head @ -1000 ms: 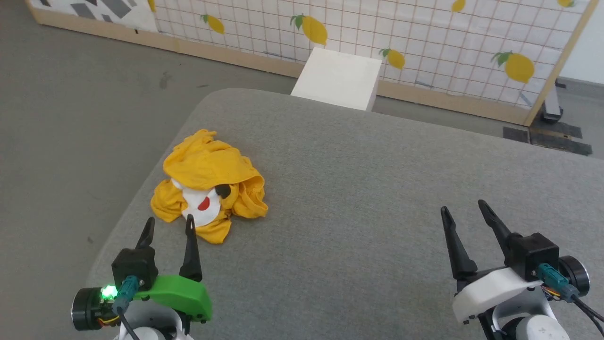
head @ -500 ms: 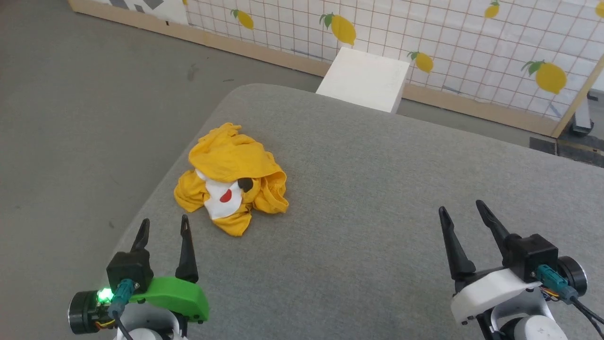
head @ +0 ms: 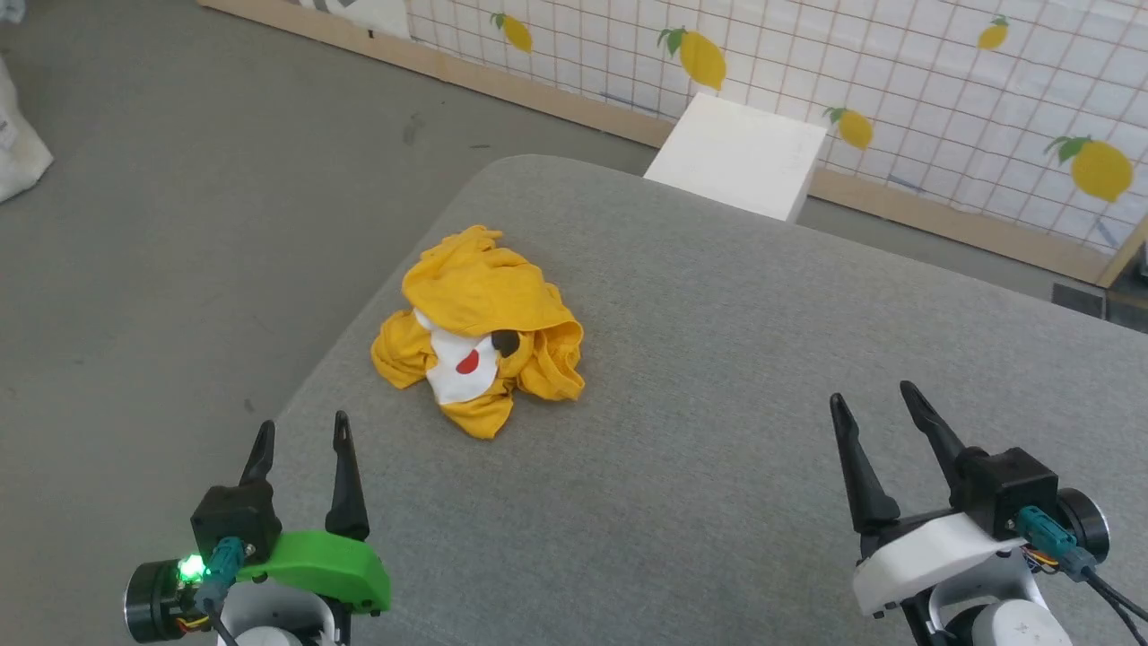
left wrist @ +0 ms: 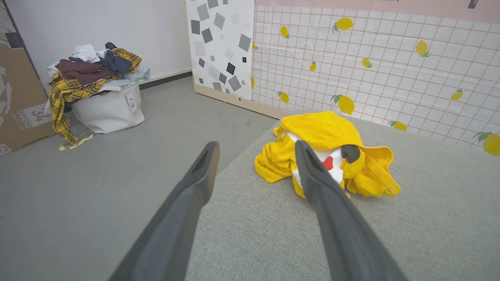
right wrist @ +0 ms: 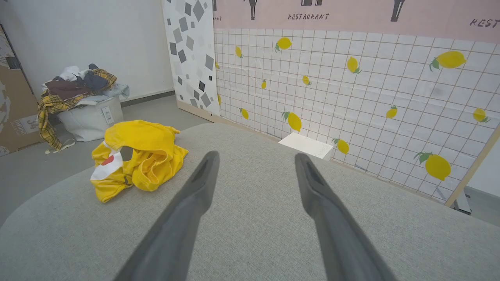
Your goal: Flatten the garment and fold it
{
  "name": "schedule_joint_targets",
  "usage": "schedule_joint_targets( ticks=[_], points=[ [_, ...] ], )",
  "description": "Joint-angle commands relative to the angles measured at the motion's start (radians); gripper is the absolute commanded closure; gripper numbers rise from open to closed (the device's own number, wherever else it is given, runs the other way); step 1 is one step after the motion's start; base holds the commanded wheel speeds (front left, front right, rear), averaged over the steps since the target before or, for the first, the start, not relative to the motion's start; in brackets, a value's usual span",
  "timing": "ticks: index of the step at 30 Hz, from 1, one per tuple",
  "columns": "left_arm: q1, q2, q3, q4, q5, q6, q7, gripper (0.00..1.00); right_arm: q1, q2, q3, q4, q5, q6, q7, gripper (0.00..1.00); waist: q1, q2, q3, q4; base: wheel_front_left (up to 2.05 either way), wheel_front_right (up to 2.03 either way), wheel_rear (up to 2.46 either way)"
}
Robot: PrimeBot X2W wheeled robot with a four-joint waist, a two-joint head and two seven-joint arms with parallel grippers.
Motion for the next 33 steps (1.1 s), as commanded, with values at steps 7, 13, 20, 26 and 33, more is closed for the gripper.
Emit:
schedule_joint_targets(
  ticks=[7,13,20,26,33],
  points=[
    [0.002,0.009,-0.005,0.013,-0.025,0.015,-0.024,0.00,-0.016,0.001,0.000,0.011,0.011,-0.001,-0.021,0.00,0.0000,0.0000,0.006,0.036,0.00,0.00,0.00],
    [0.001,0.012,-0.006,0.019,-0.037,0.022,-0.036,0.00,-0.018,0.001,0.001,0.015,0.014,-0.001,-0.030,0.00,0.0000,0.0000,0.007,0.061,0.00,0.00,0.00],
    [0.000,0.017,-0.010,0.032,-0.051,0.027,-0.050,0.00,-0.019,0.001,0.001,0.019,0.017,-0.001,-0.041,0.00,0.0000,0.0000,0.009,0.091,0.00,0.00,0.00],
    [-0.001,0.019,-0.013,0.043,-0.062,0.036,-0.063,0.00,-0.020,0.001,0.004,0.023,0.023,-0.001,-0.050,0.00,0.0000,0.0000,0.007,0.121,0.00,0.00,0.00],
    [-0.004,0.021,-0.018,0.052,-0.077,0.045,-0.077,0.00,-0.026,0.001,0.009,0.028,0.028,-0.002,-0.059,0.00,0.0000,0.0000,0.012,0.147,0.00,0.00,0.00]
  ],
)
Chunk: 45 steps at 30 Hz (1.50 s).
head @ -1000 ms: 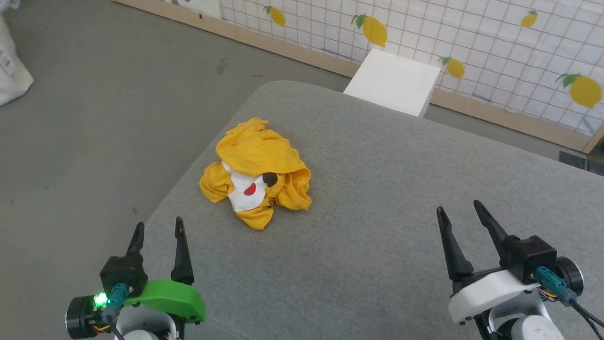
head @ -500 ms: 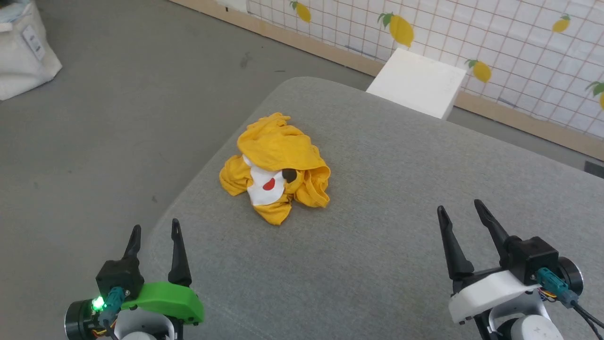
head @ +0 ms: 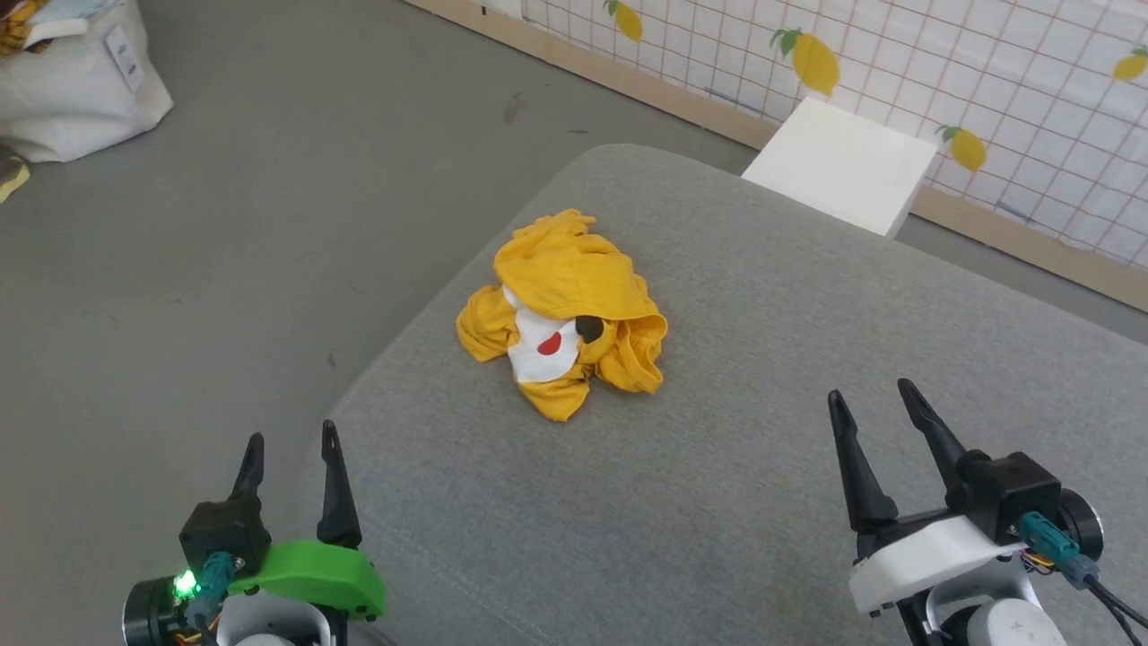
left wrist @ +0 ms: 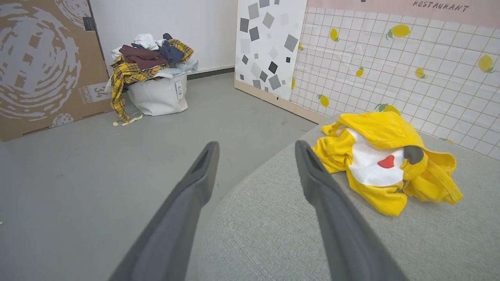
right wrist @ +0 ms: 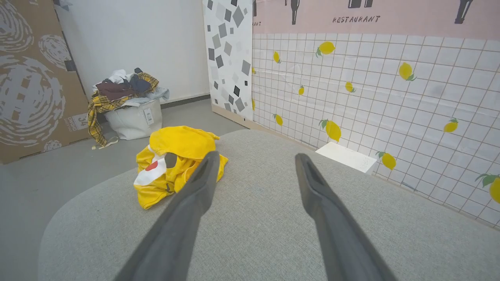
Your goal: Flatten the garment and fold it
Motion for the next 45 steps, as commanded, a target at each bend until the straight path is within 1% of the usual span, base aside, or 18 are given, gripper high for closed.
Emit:
schedule_joint_targets(
  ticks=[1,2,3,8,12,15,19,21,24,29,34,36,39,40,41,42,43,45],
  points=[
    [-0.008,0.004,-0.005,0.008,-0.019,0.006,-0.011,0.00,-0.019,0.001,0.003,0.003,0.009,-0.001,-0.011,0.00,-0.0001,0.0000,0.008,0.007,0.00,0.00,0.00],
    [-0.014,0.002,-0.005,0.010,-0.029,0.003,-0.009,0.00,-0.021,0.001,0.004,0.002,0.009,-0.001,-0.011,0.00,-0.0001,0.0000,0.013,0.008,0.00,0.00,0.00],
    [-0.060,0.001,-0.014,0.017,-0.065,-0.019,0.020,0.00,-0.035,0.001,0.008,-0.007,0.003,-0.001,-0.007,0.00,-0.0001,0.0000,0.048,0.001,0.00,0.00,0.00],
    [-0.235,0.013,-0.021,0.064,-0.135,-0.069,0.118,0.00,-0.075,0.001,0.012,-0.030,-0.016,-0.002,0.005,0.00,-0.0001,0.0000,0.136,-0.028,0.00,0.00,0.00],
    [-0.400,0.031,-0.004,0.127,-0.197,-0.104,0.223,0.00,-0.113,0.001,0.022,-0.052,-0.035,-0.002,0.019,0.00,-0.0001,0.0000,0.220,-0.094,0.00,0.00,0.00],
    [-0.511,0.065,0.009,0.188,-0.245,-0.128,0.346,0.00,-0.150,0.001,0.033,-0.059,-0.044,-0.002,0.022,0.00,-0.0001,0.0000,0.282,-0.157,0.00,0.00,0.00],
    [-0.631,0.111,0.051,0.249,-0.321,-0.142,0.492,0.00,-0.196,0.001,0.047,-0.059,-0.051,-0.002,0.017,0.00,-0.0001,0.0000,0.358,-0.243,0.00,0.00,0.00],
    [-0.672,0.138,0.069,0.281,-0.356,-0.139,0.579,0.00,-0.215,0.001,0.052,-0.058,-0.050,-0.002,0.012,0.00,-0.0001,0.0000,0.392,-0.282,0.00,0.00,0.00],
    [-0.710,0.178,0.096,0.323,-0.401,-0.123,0.702,0.00,-0.238,0.001,0.057,-0.052,-0.045,-0.002,0.001,0.00,-0.0001,0.0000,0.431,-0.334,0.00,0.00,0.00],
    [-0.706,0.229,0.138,0.355,-0.459,-0.066,0.875,0.00,-0.266,0.001,0.068,-0.029,-0.030,-0.002,-0.022,0.00,-0.0001,0.0000,0.474,-0.409,0.00,0.00,0.00],
    [-0.629,0.251,0.163,0.342,-0.503,-0.017,1.012,0.00,-0.281,0.001,0.073,-0.003,-0.012,-0.002,-0.045,0.00,-0.0001,0.0000,0.489,-0.458,0.00,0.00,0.00],
    [-0.592,0.247,0.172,0.321,-0.519,0.008,1.049,0.00,-0.285,0.001,0.073,0.007,-0.007,-0.002,-0.052,0.00,-0.0001,0.0000,0.489,-0.469,0.00,0.00,0.00],
    [-0.543,0.244,0.174,0.285,-0.530,0.028,1.090,0.00,-0.287,0.001,0.070,0.021,-0.001,-0.002,-0.061,0.00,-0.0001,0.0000,0.478,-0.479,0.00,0.00,0.00],
    [-0.526,0.243,0.173,0.269,-0.535,0.029,1.102,0.22,-0.287,0.001,0.067,0.026,0.003,-0.002,-0.064,0.00,-0.0001,0.0000,0.471,-0.480,0.00,0.00,0.00],
    [-0.513,0.243,0.170,0.257,-0.537,0.025,1.108,0.60,-0.286,0.001,0.066,0.032,0.005,-0.002,-0.067,0.00,-0.0001,0.0000,0.462,-0.482,0.00,0.00,0.00],
    [-0.500,0.245,0.172,0.238,-0.535,0.021,1.098,1.00,-0.284,0.001,0.064,0.038,0.008,-0.002,-0.070,0.00,-0.0001,0.0000,0.450,-0.483,0.00,0.00,0.00],
    [-0.492,0.250,0.173,0.221,-0.527,0.013,1.078,1.00,-0.283,0.001,0.063,0.043,0.010,-0.002,-0.072,0.00,-0.0001,0.0000,0.438,-0.484,0.00,0.00,0.00],
    [-0.480,0.270,0.176,0.183,-0.488,-0.007,0.991,1.00,-0.277,0.001,0.063,0.053,0.014,-0.002,-0.077,0.00,-0.0001,0.0000,0.408,-0.486,0.00,0.00,0.00]
  ],
)
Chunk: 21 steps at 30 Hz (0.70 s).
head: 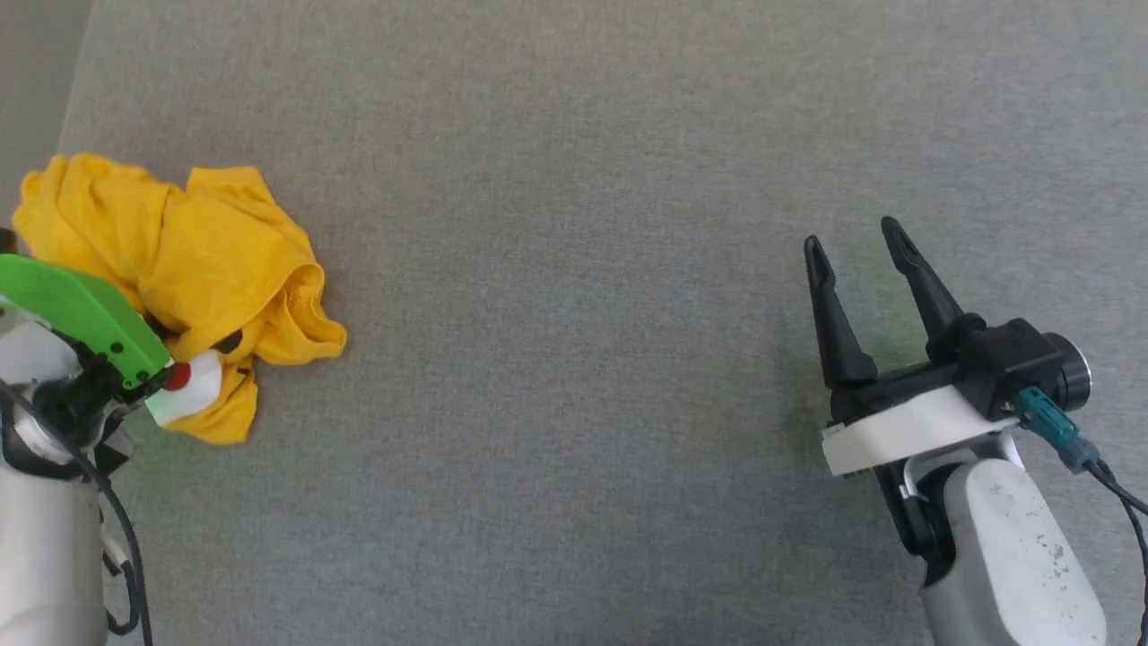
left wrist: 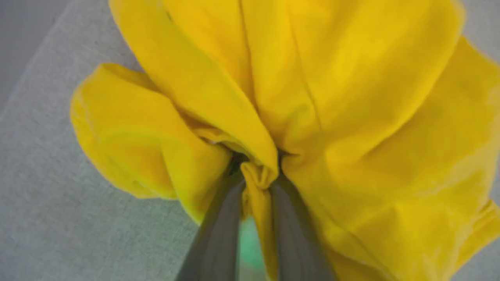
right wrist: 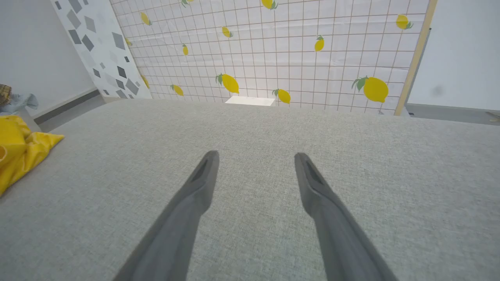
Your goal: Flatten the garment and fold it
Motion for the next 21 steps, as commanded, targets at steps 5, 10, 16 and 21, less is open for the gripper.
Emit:
schedule_joint_targets(
  ticks=[5,10,16,21],
  points=[
    [0.000,0.033,0.012,-0.048,0.139,-0.042,-0.347,1.00,0.025,0.000,-0.017,0.020,0.017,-0.002,-0.019,0.00,-0.0001,0.0000,-0.144,-0.016,0.00,0.00,0.00],
    [-0.044,0.038,-0.025,-0.110,0.277,-0.049,-0.643,1.00,0.077,0.000,-0.041,0.022,0.019,-0.002,-0.023,0.00,-0.0001,0.0000,-0.251,-0.041,0.00,0.00,0.00],
    [-0.113,-0.028,-0.141,-0.206,0.356,-0.085,-0.815,1.00,0.144,0.000,-0.072,0.009,0.016,-0.002,-0.017,0.00,-0.0001,0.0000,-0.348,-0.089,0.00,0.00,0.00],
    [-0.169,-0.121,-0.240,-0.263,0.375,-0.098,-0.862,1.00,0.182,0.000,-0.086,-0.013,0.013,-0.002,0.003,0.00,-0.0001,0.0000,-0.390,-0.149,0.00,0.00,0.00]
  ],
)
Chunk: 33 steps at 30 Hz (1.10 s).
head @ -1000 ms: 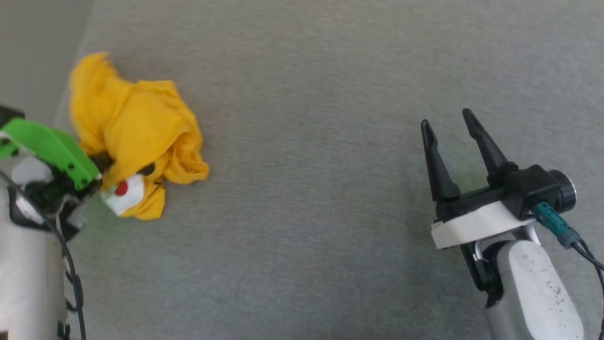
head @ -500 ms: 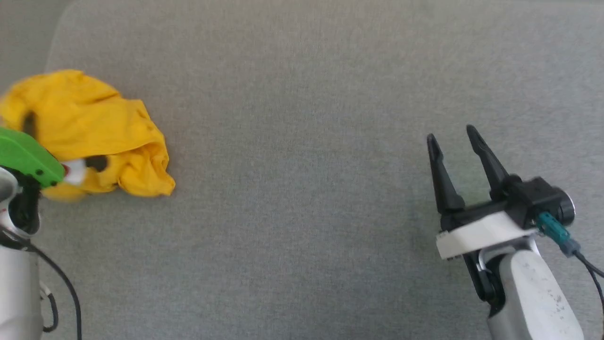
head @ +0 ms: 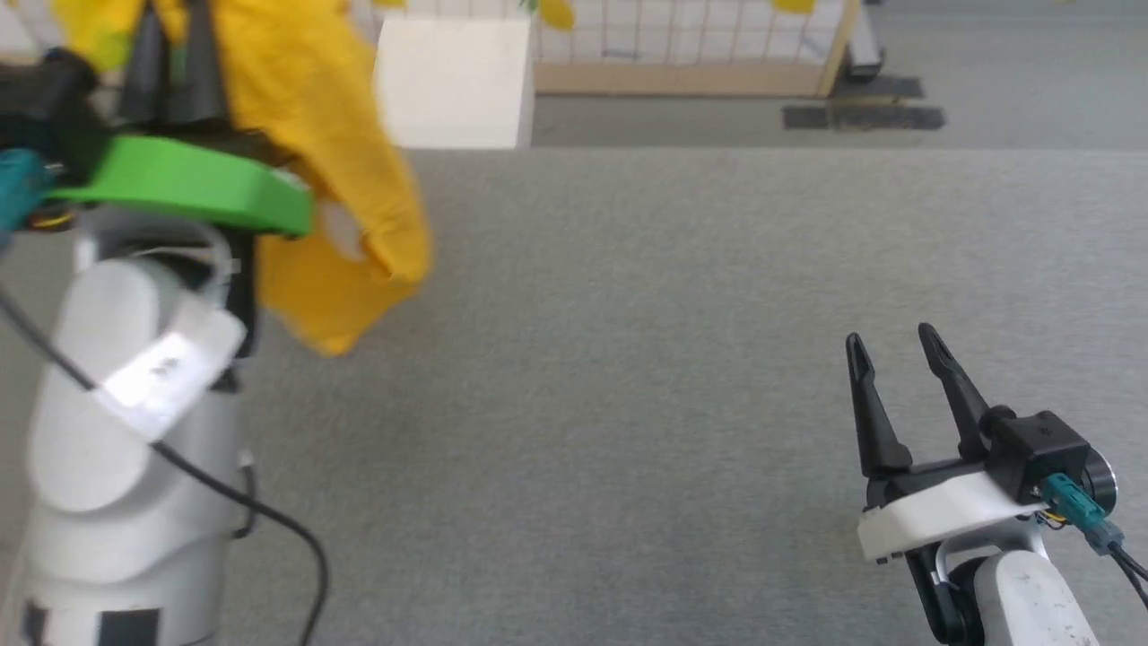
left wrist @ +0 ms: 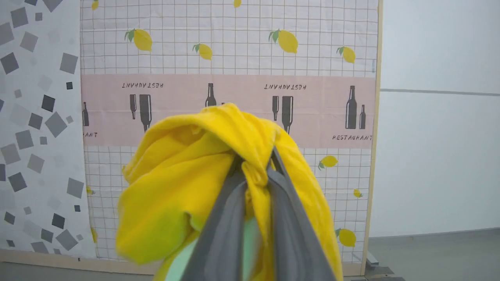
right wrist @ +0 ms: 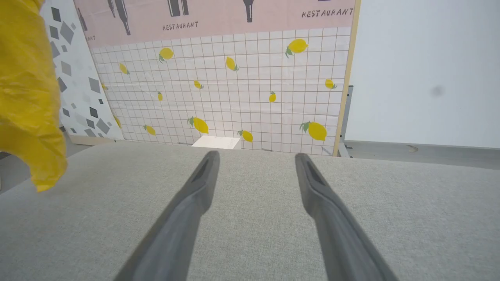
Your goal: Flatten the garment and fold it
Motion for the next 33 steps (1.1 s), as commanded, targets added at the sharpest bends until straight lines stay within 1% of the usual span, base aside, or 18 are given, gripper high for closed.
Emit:
schedule_joint_targets(
  ticks=[1,5,9,11,12,14,16,17,18,19,20,21,23,24,26,27,31,33],
  points=[
    [-0.026,-0.025,-0.025,-0.006,0.003,-0.008,-0.007,1.00,0.016,0.000,-0.002,-0.012,-0.002,-0.002,0.007,0.00,0.0001,0.0000,-0.066,-0.085,0.00,0.00,0.00],
    [-0.050,-0.101,-0.093,0.015,-0.013,-0.023,-0.003,1.00,0.030,0.000,-0.001,-0.032,-0.004,-0.002,0.022,0.00,0.0001,0.0000,-0.071,-0.137,0.00,0.00,0.00],
    [-0.035,-0.183,-0.152,0.100,-0.079,-0.052,0.000,1.00,0.044,0.000,0.004,-0.049,-0.003,-0.002,0.037,0.00,0.0001,0.0000,-0.068,-0.190,0.00,0.00,0.00],
    [-0.007,-0.206,-0.191,0.162,-0.121,-0.067,0.020,1.00,0.050,0.000,0.011,-0.053,-0.003,-0.002,0.042,0.00,0.0001,0.0000,-0.066,-0.220,0.00,0.00,0.00],
    [0.003,-0.210,-0.202,0.183,-0.133,-0.067,0.031,1.00,0.051,0.000,0.013,-0.054,-0.002,-0.002,0.043,0.00,0.0001,0.0000,-0.065,-0.228,0.00,0.00,0.00],
    [0.039,-0.219,-0.255,0.266,-0.162,-0.068,0.097,1.00,0.055,0.000,0.019,-0.059,-0.001,-0.002,0.048,0.00,0.0001,0.0000,-0.060,-0.253,0.00,0.00,0.00],
    [0.070,-0.222,-0.302,0.348,-0.166,-0.057,0.175,1.00,0.058,0.000,0.024,-0.064,-0.001,-0.002,0.051,0.00,0.0001,0.0000,-0.057,-0.273,0.00,0.00,0.00],
    [0.086,-0.223,-0.325,0.395,-0.166,-0.048,0.223,1.00,0.059,0.000,0.025,-0.066,0.000,-0.002,0.052,0.00,0.0001,0.0000,-0.055,-0.282,0.00,0.00,0.00],
    [0.112,-0.223,-0.355,0.480,-0.171,-0.031,0.315,1.00,0.061,0.000,0.025,-0.067,0.000,-0.002,0.054,0.00,0.0001,0.0000,-0.053,-0.293,0.00,0.00,0.00],
    [0.122,-0.224,-0.367,0.516,-0.175,-0.024,0.361,1.00,0.063,0.000,0.025,-0.067,0.000,-0.002,0.054,0.00,0.0001,0.0000,-0.052,-0.296,0.00,0.00,0.00],
    [0.131,-0.224,-0.382,0.551,-0.178,-0.022,0.409,0.58,0.065,0.000,0.025,-0.067,-0.001,-0.002,0.055,0.00,0.0001,0.0000,-0.052,-0.298,0.00,0.00,0.00],
    [0.138,-0.224,-0.389,0.573,-0.182,-0.019,0.440,0.00,0.066,0.000,0.024,-0.068,-0.001,-0.002,0.055,0.00,0.0001,0.0000,-0.052,-0.298,0.00,0.00,0.00],
    [0.146,-0.224,-0.402,0.599,-0.186,-0.017,0.479,0.00,0.071,0.000,0.019,-0.069,-0.003,-0.002,0.057,0.00,0.0001,0.0000,-0.054,-0.294,0.00,0.00,0.00],
    [0.148,-0.224,-0.402,0.601,-0.188,-0.014,0.477,0.00,0.074,0.000,0.015,-0.069,-0.004,-0.002,0.058,0.00,0.0001,0.0000,-0.055,-0.287,0.00,0.00,0.00],
    [0.153,-0.225,-0.389,0.589,-0.194,-0.006,0.439,0.00,0.078,0.000,0.011,-0.069,-0.007,-0.002,0.061,0.00,0.0001,0.0000,-0.061,-0.275,0.00,0.00,0.00],
    [0.155,-0.225,-0.381,0.572,-0.194,-0.008,0.397,0.00,0.079,0.000,0.012,-0.069,-0.008,-0.002,0.063,0.00,0.0001,0.0000,-0.065,-0.265,0.00,0.00,0.00],
    [0.179,-0.217,-0.323,0.477,-0.194,-0.016,0.142,0.00,0.087,0.000,0.009,-0.074,-0.015,-0.002,0.071,0.00,0.0001,0.0000,-0.088,-0.224,0.00,0.00,0.00],
    [0.204,-0.201,-0.295,0.432,-0.183,-0.015,0.018,0.00,0.092,0.000,0.004,-0.079,-0.019,-0.002,0.075,0.00,0.0001,0.0000,-0.100,-0.199,0.00,0.00,0.00]
  ],
)
